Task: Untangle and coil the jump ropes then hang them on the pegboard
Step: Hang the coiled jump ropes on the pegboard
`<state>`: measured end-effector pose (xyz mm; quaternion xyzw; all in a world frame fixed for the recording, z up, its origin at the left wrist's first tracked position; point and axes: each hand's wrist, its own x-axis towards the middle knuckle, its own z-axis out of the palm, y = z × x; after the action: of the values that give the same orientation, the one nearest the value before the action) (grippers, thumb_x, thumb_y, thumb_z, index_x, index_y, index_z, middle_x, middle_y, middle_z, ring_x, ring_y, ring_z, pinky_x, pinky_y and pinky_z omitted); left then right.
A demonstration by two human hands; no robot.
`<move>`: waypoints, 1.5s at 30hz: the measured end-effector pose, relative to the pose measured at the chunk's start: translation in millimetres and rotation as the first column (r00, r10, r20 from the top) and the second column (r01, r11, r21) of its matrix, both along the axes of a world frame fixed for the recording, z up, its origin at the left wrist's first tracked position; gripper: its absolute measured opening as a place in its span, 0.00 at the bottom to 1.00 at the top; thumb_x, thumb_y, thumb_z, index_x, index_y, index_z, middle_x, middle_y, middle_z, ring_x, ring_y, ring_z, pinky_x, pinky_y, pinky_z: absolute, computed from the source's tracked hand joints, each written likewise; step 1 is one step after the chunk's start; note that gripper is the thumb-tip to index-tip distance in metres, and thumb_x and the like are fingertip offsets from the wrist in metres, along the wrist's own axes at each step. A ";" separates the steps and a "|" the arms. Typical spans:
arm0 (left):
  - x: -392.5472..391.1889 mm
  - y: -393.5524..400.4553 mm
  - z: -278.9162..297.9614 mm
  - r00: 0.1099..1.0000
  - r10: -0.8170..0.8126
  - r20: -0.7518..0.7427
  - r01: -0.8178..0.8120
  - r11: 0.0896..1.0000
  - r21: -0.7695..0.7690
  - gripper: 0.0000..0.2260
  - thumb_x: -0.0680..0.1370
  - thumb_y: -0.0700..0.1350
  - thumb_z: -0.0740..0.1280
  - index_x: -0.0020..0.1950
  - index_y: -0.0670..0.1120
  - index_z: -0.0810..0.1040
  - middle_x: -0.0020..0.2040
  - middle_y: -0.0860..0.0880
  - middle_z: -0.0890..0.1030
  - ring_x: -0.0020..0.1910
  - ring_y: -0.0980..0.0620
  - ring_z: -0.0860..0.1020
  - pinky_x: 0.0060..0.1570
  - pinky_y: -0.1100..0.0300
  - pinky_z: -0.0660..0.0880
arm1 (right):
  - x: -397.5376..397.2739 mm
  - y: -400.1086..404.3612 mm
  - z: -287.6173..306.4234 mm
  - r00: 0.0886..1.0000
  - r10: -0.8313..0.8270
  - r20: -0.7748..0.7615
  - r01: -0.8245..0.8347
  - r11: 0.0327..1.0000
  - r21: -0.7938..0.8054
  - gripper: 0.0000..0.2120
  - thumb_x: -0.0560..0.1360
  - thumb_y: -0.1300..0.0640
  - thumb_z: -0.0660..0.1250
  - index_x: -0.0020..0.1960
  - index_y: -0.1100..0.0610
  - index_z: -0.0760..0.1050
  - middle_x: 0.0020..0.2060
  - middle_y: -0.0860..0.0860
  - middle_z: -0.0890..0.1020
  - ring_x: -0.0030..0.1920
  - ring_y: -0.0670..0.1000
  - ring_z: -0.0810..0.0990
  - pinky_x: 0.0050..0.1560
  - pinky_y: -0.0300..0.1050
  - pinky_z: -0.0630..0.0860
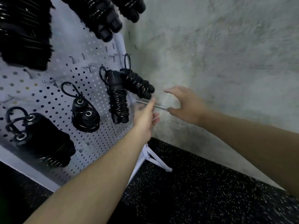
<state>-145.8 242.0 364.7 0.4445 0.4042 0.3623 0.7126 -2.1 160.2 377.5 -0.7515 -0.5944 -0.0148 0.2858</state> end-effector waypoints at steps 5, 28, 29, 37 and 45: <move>20.7 -46.2 -65.7 0.794 -0.408 -0.450 0.479 0.876 0.051 0.04 0.82 0.48 0.68 0.55 0.51 0.76 0.52 0.47 0.81 0.44 0.49 0.80 0.43 0.57 0.79 | 20.1 -76.1 -72.3 0.961 -0.177 -0.213 0.119 0.958 -0.260 0.28 0.76 0.51 0.72 0.74 0.51 0.69 0.69 0.52 0.73 0.67 0.55 0.75 0.66 0.49 0.71; 64.1 -252.3 -395.9 -0.067 -0.818 -0.571 0.775 0.318 -0.546 0.21 0.79 0.47 0.72 0.69 0.50 0.69 0.60 0.44 0.79 0.50 0.50 0.78 0.54 0.50 0.82 | 17.9 -315.1 -401.0 0.611 -0.734 -0.297 -0.056 0.334 -0.941 0.43 0.70 0.45 0.78 0.78 0.53 0.61 0.70 0.55 0.73 0.68 0.56 0.74 0.64 0.46 0.72; 64.9 -258.9 -399.4 -0.067 -0.829 -0.555 0.764 0.316 -0.563 0.21 0.79 0.46 0.72 0.70 0.50 0.69 0.61 0.44 0.79 0.51 0.50 0.79 0.56 0.50 0.82 | 14.5 -317.4 -406.8 0.622 -0.727 -0.291 -0.050 0.334 -0.941 0.41 0.70 0.46 0.79 0.76 0.53 0.62 0.69 0.55 0.73 0.66 0.56 0.74 0.63 0.46 0.73; 62.2 -279.0 -417.0 -0.073 -0.837 -0.543 0.774 0.296 -0.559 0.26 0.78 0.46 0.73 0.72 0.51 0.67 0.55 0.47 0.79 0.51 0.51 0.78 0.55 0.52 0.81 | 16.1 -328.1 -425.8 0.623 -0.726 -0.291 0.079 0.429 -0.900 0.11 0.73 0.59 0.72 0.55 0.52 0.78 0.49 0.49 0.80 0.49 0.49 0.77 0.47 0.40 0.72; 53.1 -263.0 -395.2 0.116 -0.826 -0.551 0.864 0.357 -0.354 0.36 0.72 0.47 0.79 0.74 0.52 0.63 0.64 0.51 0.77 0.57 0.55 0.78 0.50 0.65 0.77 | 22.2 -296.3 -373.1 0.703 -0.560 -0.438 0.060 0.660 -0.749 0.10 0.74 0.56 0.73 0.55 0.51 0.81 0.45 0.45 0.81 0.48 0.47 0.79 0.50 0.40 0.76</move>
<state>-92.7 -21.0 -30.5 0.7063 0.2884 -0.2769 0.5843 20.1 -136.0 4.5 -0.8550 -0.2736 0.4093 0.1629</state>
